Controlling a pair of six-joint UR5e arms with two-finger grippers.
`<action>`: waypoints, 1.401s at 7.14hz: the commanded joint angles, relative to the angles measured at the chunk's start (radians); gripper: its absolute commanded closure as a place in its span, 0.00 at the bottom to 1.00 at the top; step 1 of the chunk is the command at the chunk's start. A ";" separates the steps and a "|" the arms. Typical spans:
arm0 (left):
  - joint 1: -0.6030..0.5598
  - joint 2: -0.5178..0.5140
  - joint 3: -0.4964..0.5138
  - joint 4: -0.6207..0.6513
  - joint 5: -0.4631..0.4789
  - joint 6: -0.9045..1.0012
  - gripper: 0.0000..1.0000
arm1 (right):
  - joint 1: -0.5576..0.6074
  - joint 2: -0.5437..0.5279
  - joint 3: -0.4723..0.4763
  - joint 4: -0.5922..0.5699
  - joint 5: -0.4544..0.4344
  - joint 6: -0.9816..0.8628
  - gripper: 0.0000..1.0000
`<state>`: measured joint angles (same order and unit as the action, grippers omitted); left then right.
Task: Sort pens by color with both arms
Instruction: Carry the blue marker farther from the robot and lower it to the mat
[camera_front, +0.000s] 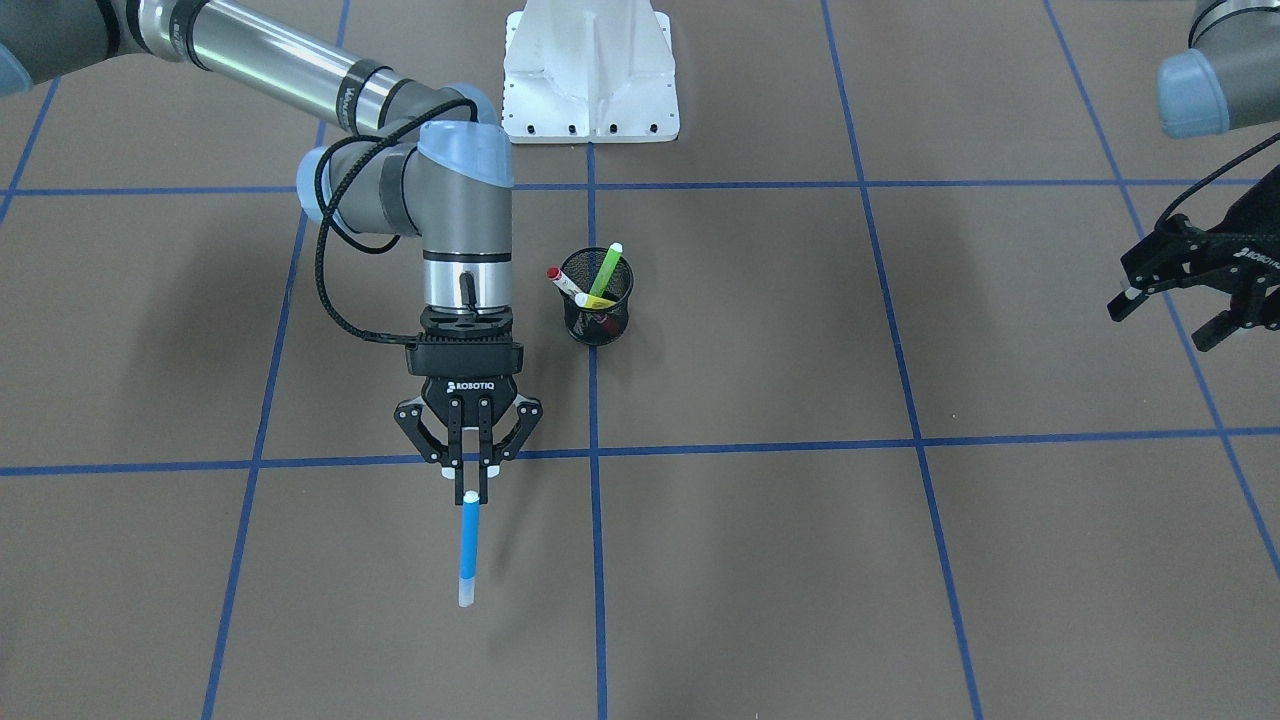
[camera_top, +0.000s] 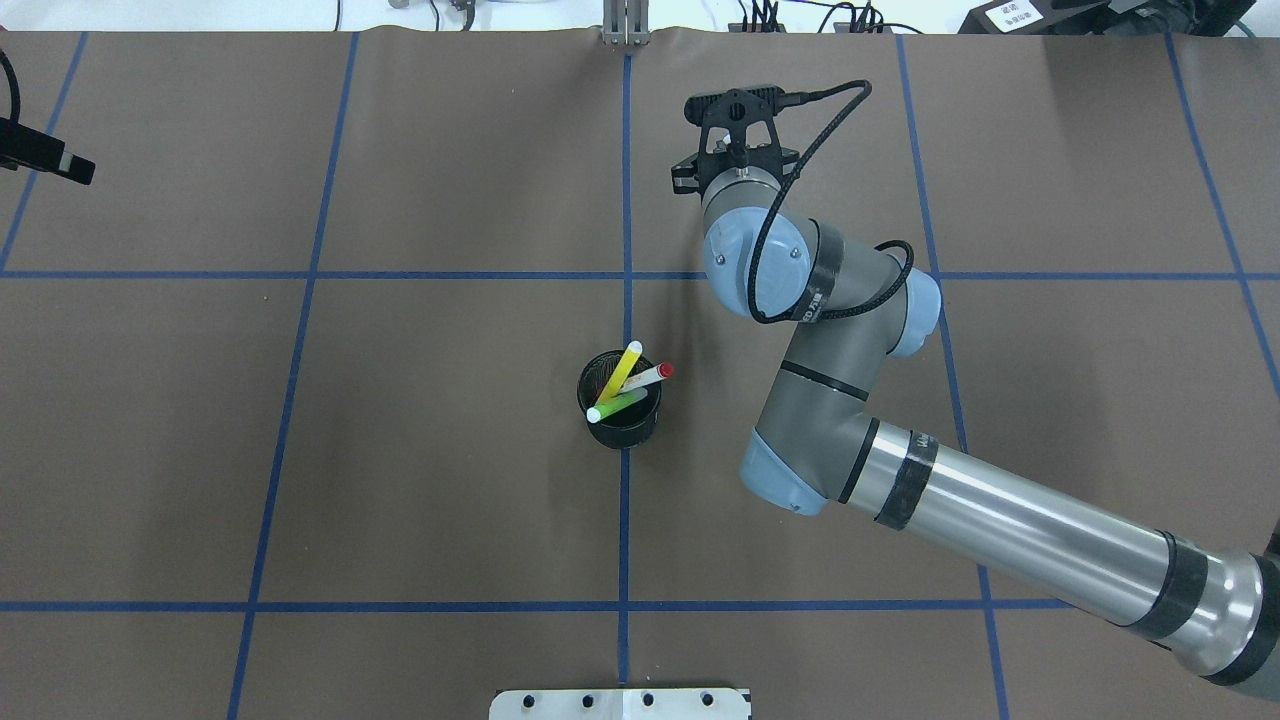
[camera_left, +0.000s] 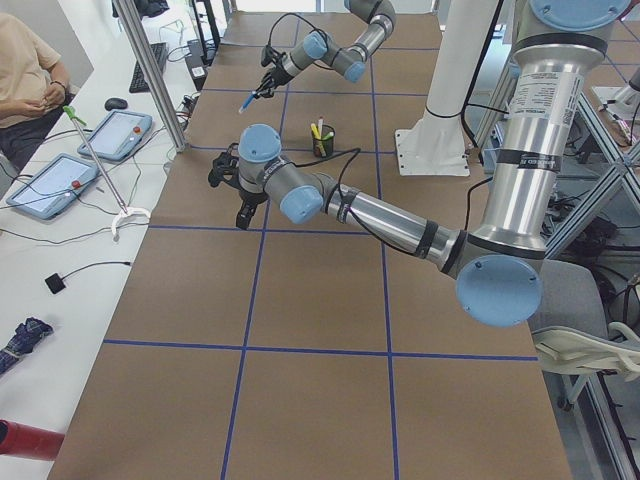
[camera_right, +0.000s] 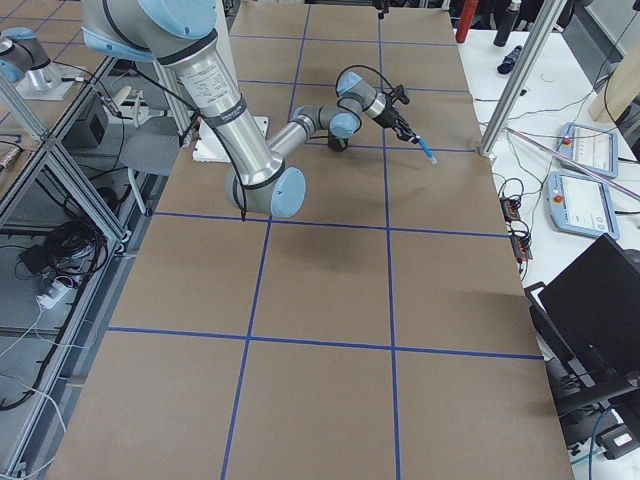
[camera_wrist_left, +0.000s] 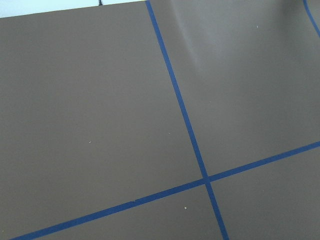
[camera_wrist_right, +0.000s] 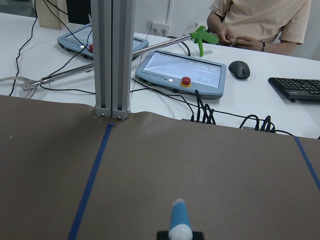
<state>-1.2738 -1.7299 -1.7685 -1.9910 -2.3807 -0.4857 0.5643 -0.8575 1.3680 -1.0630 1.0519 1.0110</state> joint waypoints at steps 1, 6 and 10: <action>0.004 0.000 0.001 -0.002 0.000 0.001 0.00 | -0.032 -0.021 -0.078 0.138 -0.102 0.000 1.00; 0.005 -0.005 0.000 -0.002 0.000 0.001 0.00 | -0.083 -0.058 -0.076 0.140 -0.193 0.015 0.03; 0.005 -0.013 -0.003 0.000 0.000 -0.010 0.00 | -0.060 -0.034 -0.060 0.225 -0.114 0.021 0.01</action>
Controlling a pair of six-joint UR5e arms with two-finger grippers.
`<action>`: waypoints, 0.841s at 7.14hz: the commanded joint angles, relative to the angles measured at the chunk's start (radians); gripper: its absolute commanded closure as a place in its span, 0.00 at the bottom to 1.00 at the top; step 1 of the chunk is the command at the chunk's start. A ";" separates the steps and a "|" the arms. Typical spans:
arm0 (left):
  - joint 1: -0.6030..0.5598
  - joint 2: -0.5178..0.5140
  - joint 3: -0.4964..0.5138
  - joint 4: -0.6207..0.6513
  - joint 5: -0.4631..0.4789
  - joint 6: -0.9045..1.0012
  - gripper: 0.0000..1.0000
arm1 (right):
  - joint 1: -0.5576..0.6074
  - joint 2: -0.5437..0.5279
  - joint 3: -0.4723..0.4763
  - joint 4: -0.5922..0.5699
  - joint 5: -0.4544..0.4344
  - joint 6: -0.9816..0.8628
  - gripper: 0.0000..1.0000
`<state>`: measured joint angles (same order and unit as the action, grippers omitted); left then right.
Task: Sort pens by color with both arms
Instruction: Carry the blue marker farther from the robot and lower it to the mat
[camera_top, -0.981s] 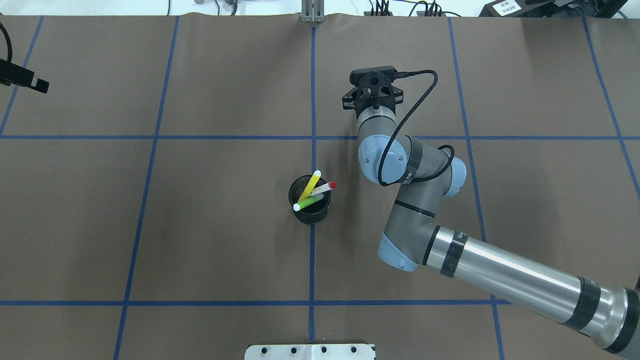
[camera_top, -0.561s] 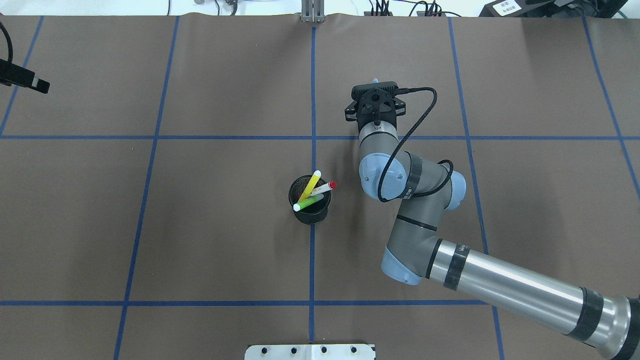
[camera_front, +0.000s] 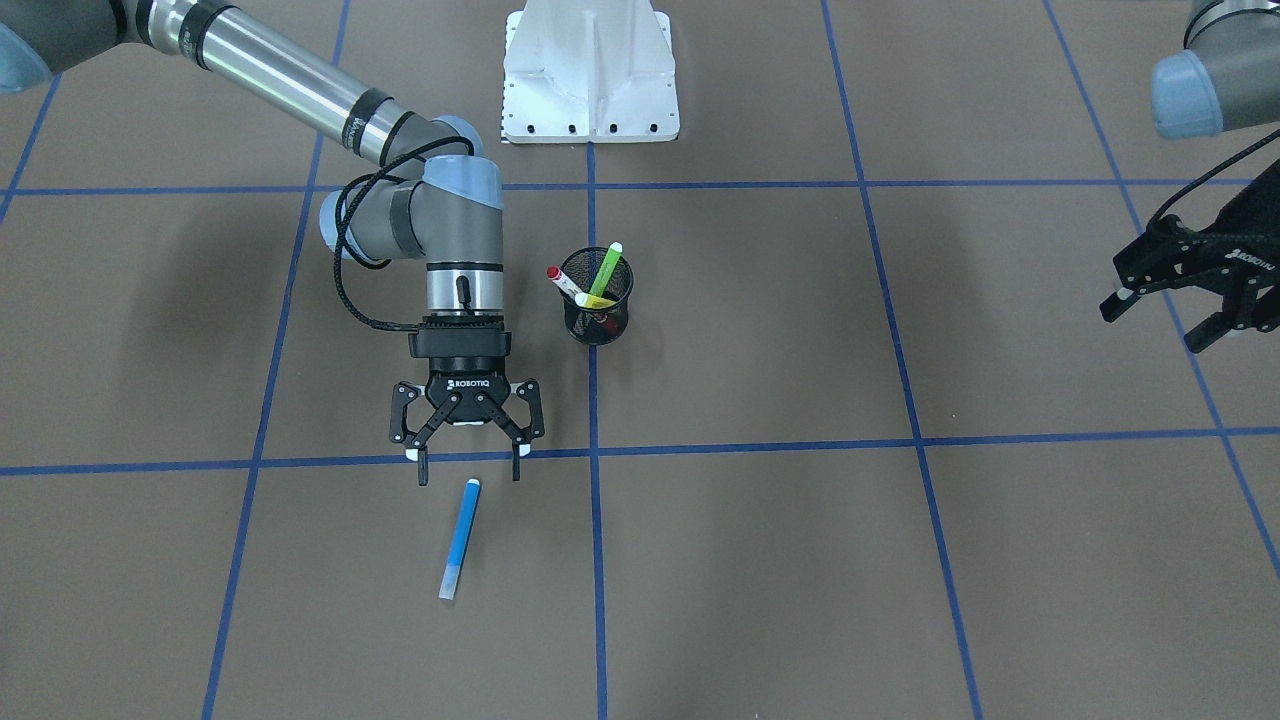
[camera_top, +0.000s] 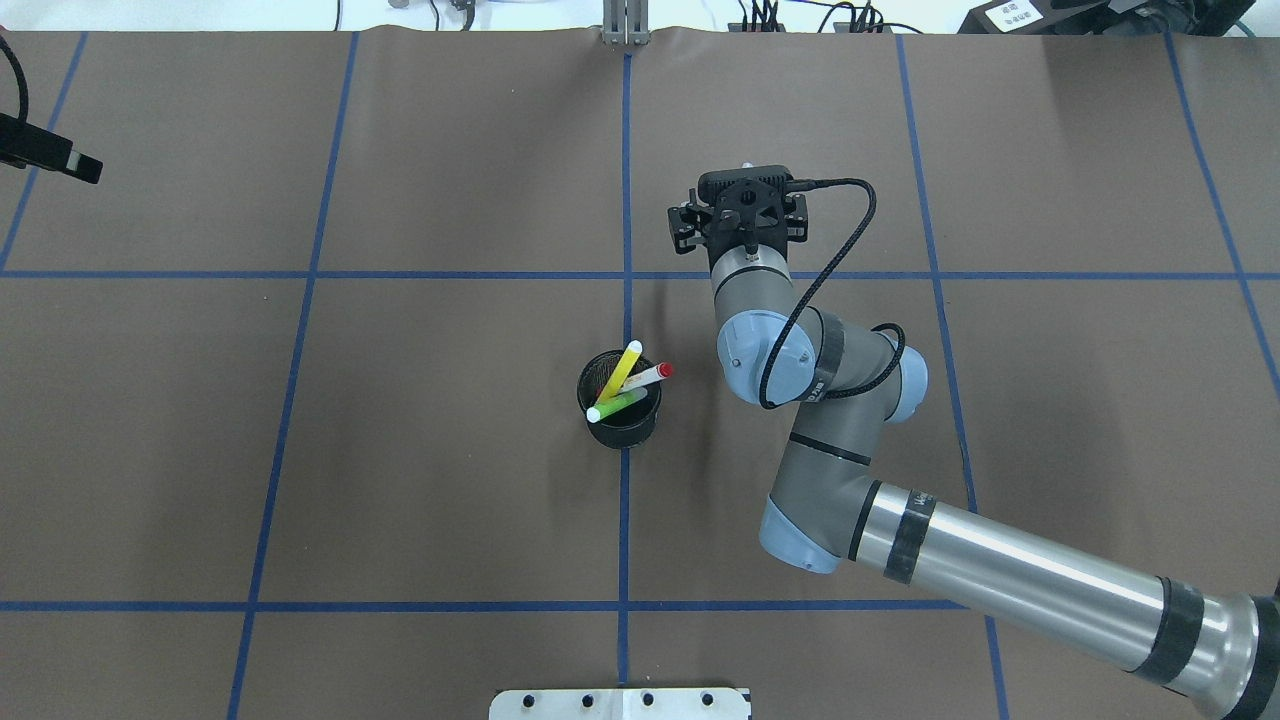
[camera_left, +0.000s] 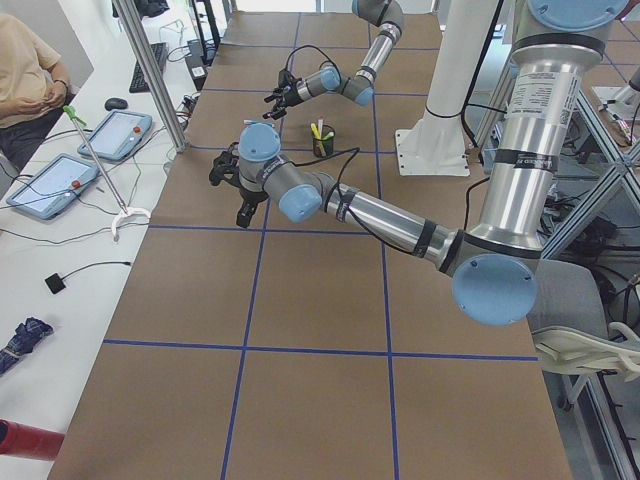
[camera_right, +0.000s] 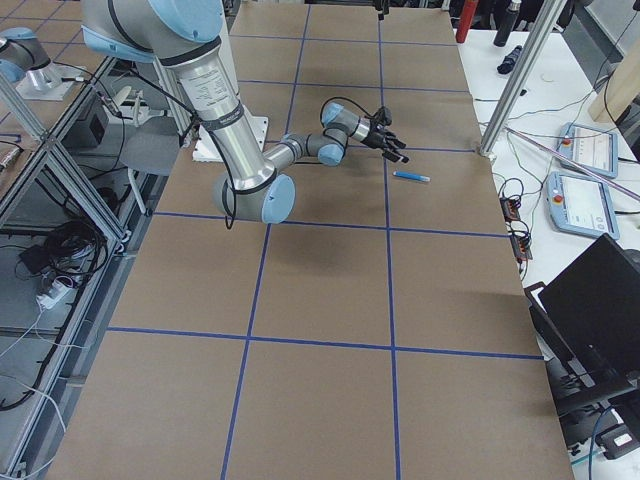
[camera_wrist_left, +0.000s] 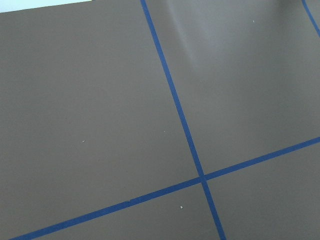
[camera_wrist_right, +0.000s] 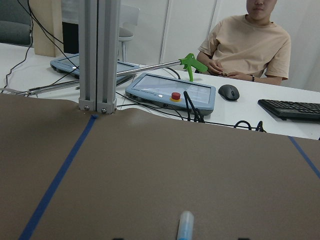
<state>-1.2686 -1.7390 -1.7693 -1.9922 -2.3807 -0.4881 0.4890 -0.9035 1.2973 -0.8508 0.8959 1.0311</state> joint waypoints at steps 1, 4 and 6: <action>0.000 -0.052 -0.009 0.009 0.005 -0.088 0.00 | 0.052 0.014 0.026 0.010 0.152 0.001 0.01; 0.043 -0.106 -0.012 0.019 0.008 -0.197 0.00 | 0.196 0.014 0.089 -0.179 0.487 -0.002 0.01; 0.113 -0.228 -0.033 0.231 0.033 -0.234 0.00 | 0.296 0.012 0.207 -0.395 0.779 -0.045 0.01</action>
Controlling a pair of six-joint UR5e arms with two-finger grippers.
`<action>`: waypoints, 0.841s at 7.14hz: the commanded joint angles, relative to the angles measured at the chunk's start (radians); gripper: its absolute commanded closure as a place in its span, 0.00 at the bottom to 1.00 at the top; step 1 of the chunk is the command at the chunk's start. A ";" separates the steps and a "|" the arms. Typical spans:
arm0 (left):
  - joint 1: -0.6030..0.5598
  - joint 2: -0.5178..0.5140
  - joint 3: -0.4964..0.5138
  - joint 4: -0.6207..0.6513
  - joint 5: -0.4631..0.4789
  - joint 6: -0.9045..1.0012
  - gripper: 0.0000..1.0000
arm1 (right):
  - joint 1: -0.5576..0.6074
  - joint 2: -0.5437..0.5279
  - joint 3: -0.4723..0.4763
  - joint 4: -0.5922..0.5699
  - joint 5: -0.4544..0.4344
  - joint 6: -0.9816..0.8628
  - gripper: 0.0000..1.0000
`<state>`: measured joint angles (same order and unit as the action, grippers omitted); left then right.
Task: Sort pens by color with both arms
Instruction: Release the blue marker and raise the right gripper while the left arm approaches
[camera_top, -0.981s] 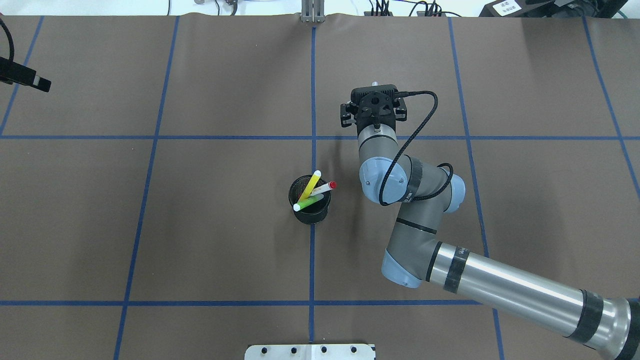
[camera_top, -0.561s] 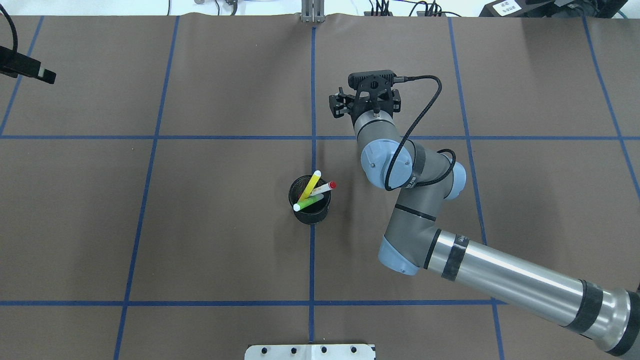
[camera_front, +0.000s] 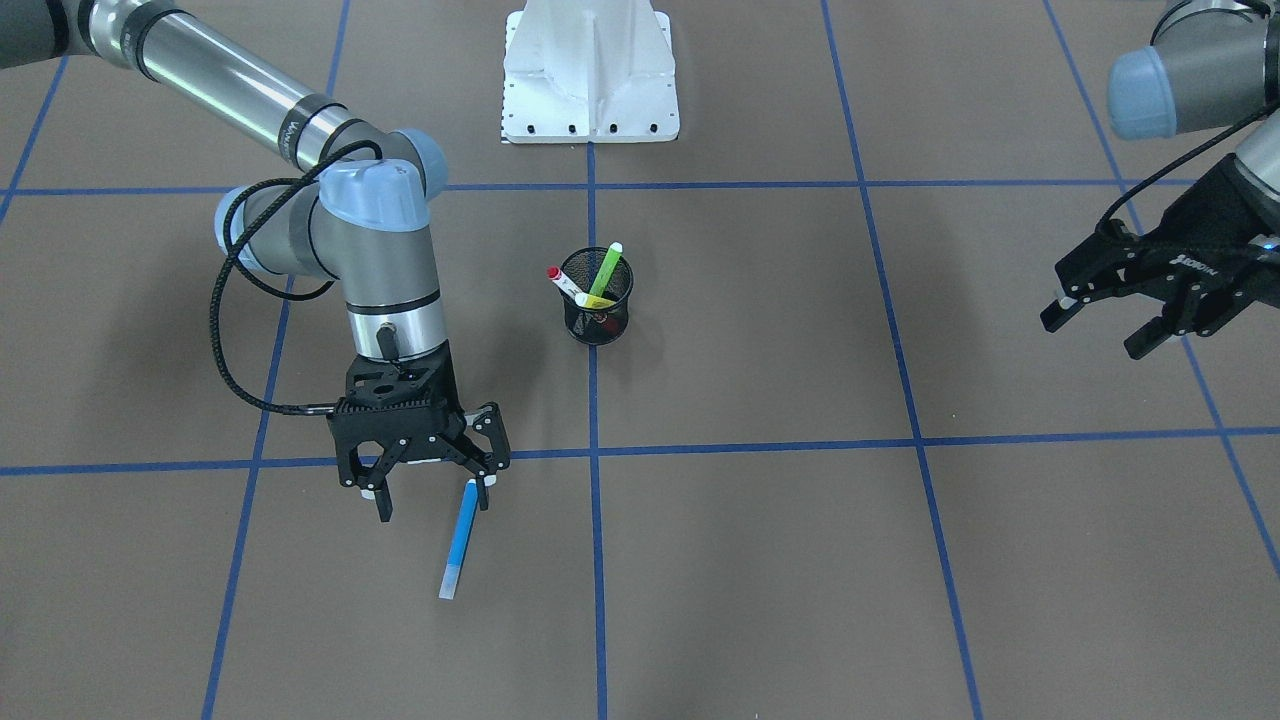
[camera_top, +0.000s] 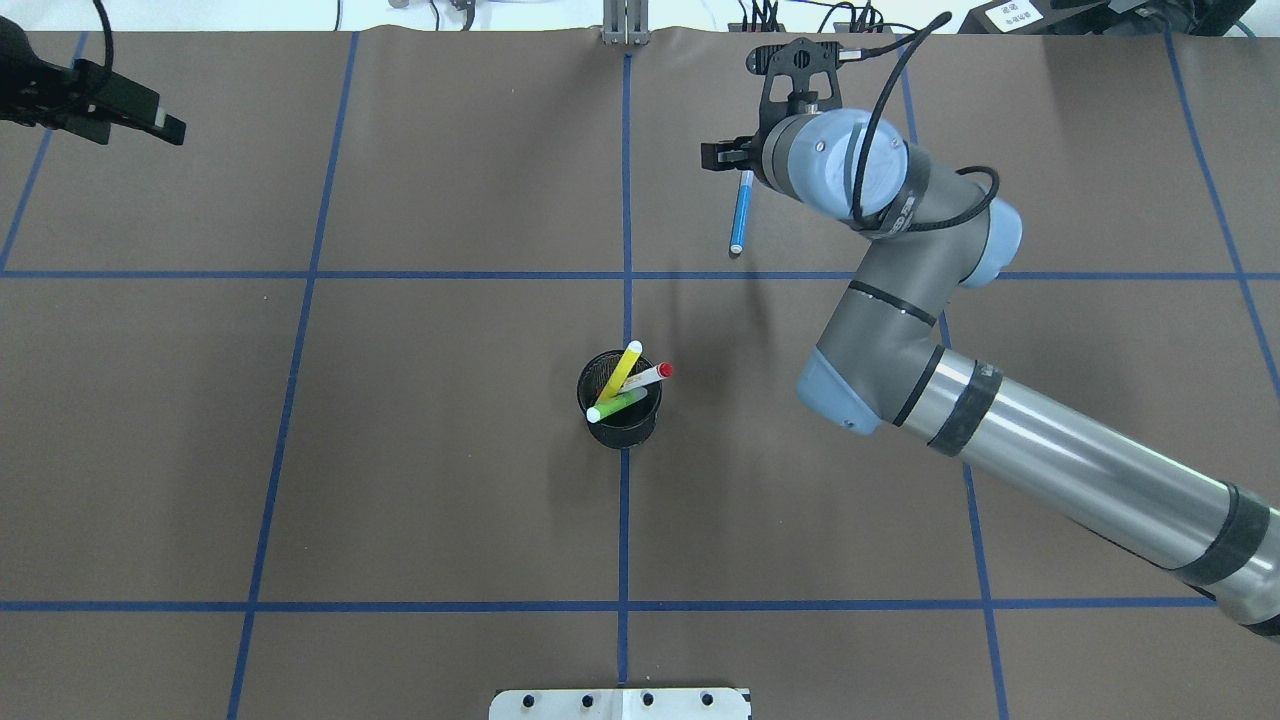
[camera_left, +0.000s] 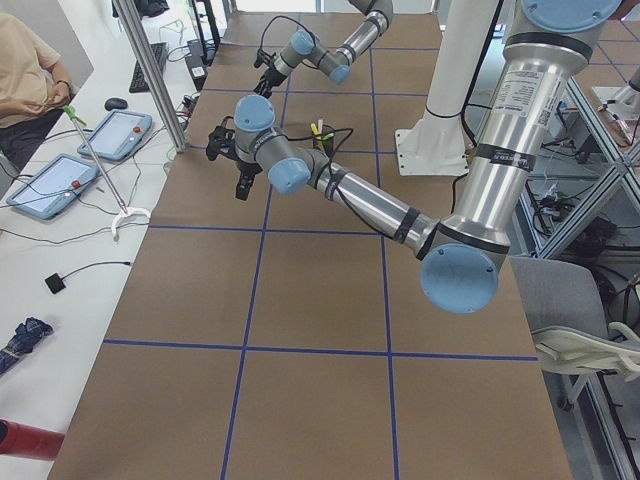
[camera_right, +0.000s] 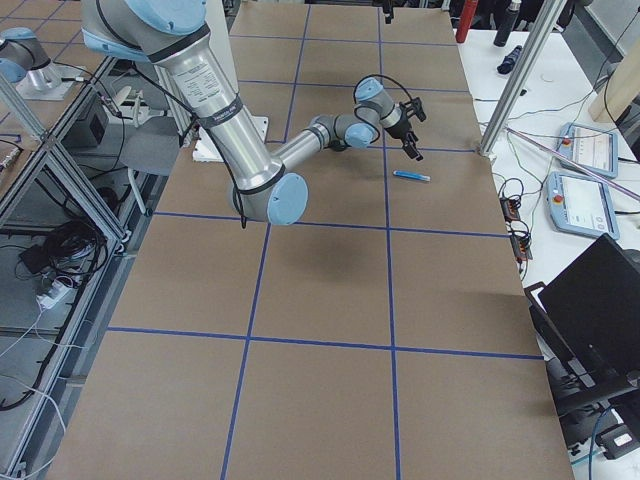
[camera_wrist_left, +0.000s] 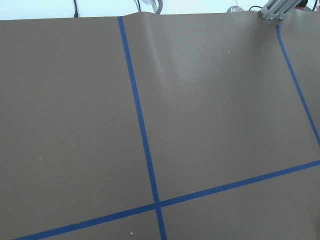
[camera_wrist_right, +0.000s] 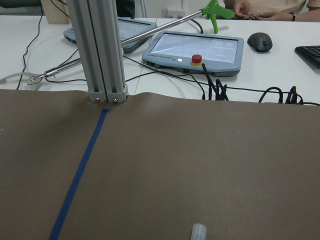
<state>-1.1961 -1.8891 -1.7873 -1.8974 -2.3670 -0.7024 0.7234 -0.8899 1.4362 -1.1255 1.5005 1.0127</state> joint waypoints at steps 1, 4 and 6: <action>0.100 -0.131 -0.055 0.275 0.081 -0.025 0.00 | 0.117 -0.013 0.105 -0.140 0.285 -0.114 0.01; 0.261 -0.322 -0.087 0.578 0.181 -0.176 0.00 | 0.301 -0.096 0.112 -0.140 0.622 -0.387 0.00; 0.408 -0.433 -0.080 0.688 0.295 -0.361 0.00 | 0.365 -0.150 0.113 -0.129 0.702 -0.477 0.01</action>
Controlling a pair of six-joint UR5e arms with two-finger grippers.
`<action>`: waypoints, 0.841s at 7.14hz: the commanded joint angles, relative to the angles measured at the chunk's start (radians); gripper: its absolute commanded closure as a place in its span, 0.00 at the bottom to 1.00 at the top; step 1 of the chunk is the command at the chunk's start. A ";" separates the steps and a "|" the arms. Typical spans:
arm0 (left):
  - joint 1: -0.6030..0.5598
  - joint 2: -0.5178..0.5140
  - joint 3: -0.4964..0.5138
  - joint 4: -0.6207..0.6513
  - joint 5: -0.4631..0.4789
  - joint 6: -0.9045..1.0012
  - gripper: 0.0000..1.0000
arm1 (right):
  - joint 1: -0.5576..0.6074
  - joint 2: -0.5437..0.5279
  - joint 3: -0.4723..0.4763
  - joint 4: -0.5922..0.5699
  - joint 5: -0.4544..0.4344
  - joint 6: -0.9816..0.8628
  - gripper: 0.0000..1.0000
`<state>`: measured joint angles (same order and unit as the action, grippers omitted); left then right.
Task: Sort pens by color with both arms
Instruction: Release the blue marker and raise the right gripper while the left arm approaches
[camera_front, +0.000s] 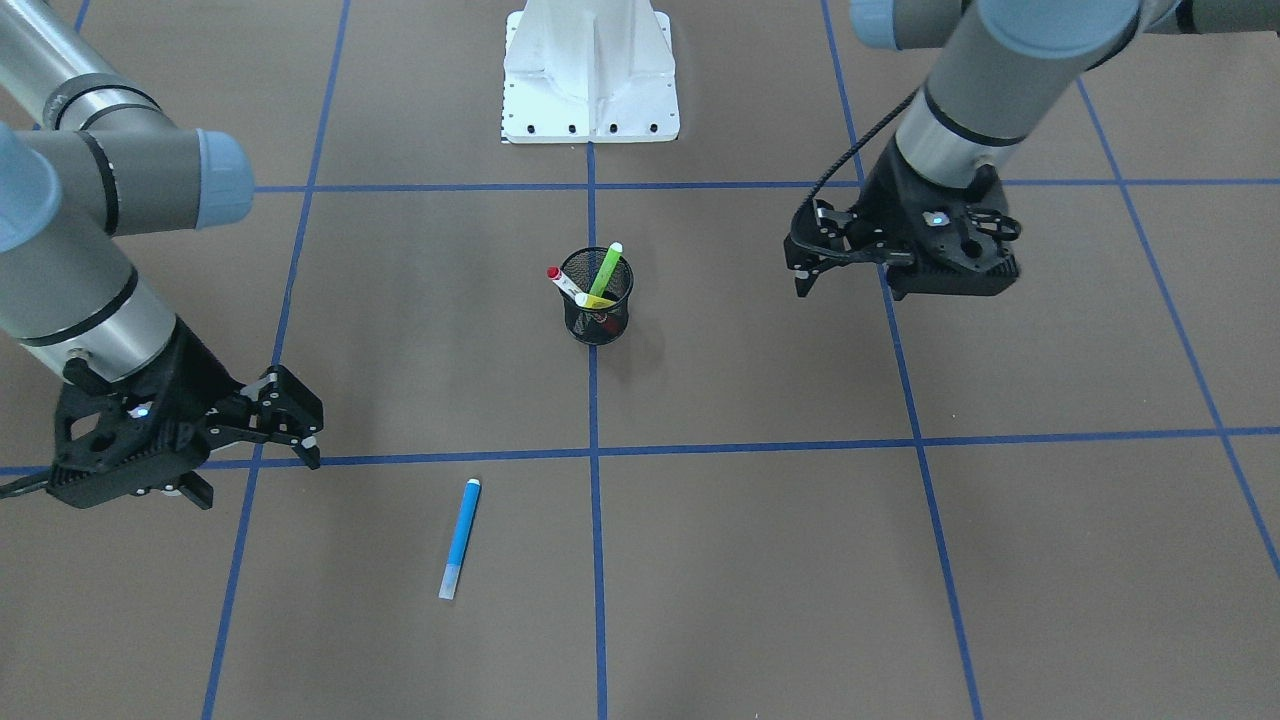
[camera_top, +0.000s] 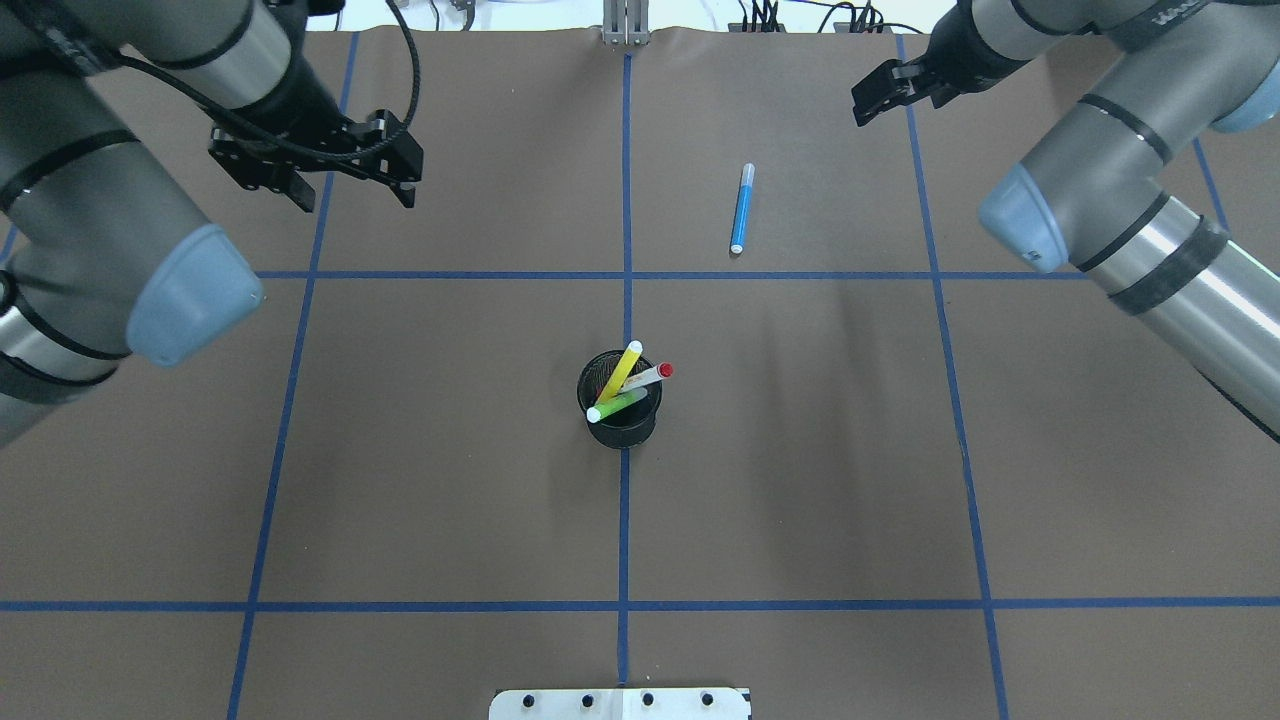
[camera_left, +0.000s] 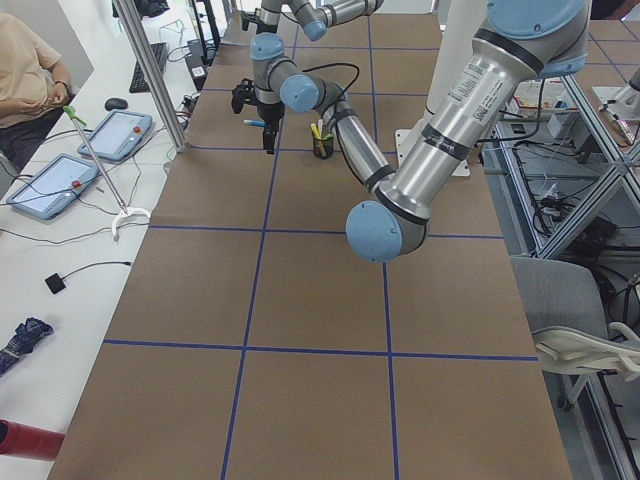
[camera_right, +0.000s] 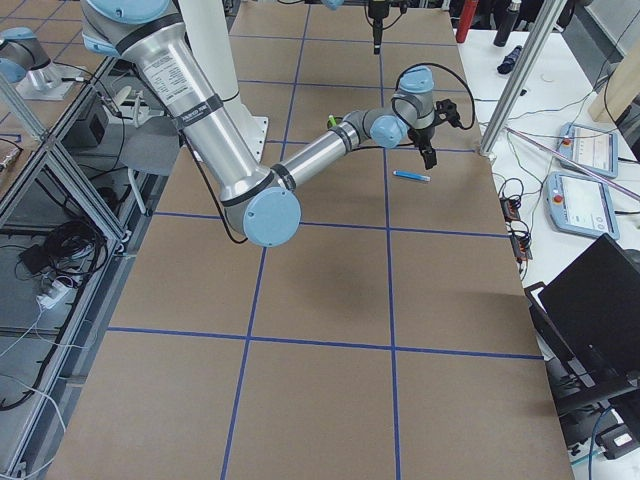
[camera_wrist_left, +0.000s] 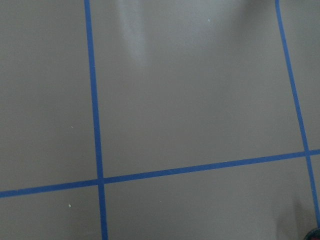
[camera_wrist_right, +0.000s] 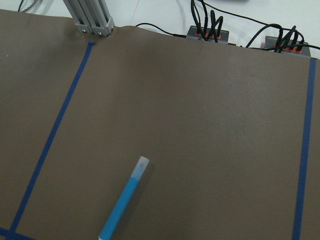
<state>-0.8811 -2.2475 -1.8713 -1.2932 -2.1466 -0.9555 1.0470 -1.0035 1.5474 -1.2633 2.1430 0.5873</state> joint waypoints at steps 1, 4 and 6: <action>0.170 -0.174 0.044 0.194 0.142 -0.167 0.00 | 0.070 -0.055 0.006 0.007 0.105 -0.087 0.01; 0.293 -0.543 0.519 0.197 0.177 -0.382 0.00 | 0.113 -0.150 0.023 0.016 0.144 -0.224 0.01; 0.353 -0.587 0.641 0.150 0.214 -0.448 0.00 | 0.114 -0.155 0.029 0.016 0.144 -0.224 0.01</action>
<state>-0.5640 -2.7943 -1.3207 -1.1227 -1.9500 -1.3607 1.1588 -1.1511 1.5737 -1.2477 2.2847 0.3687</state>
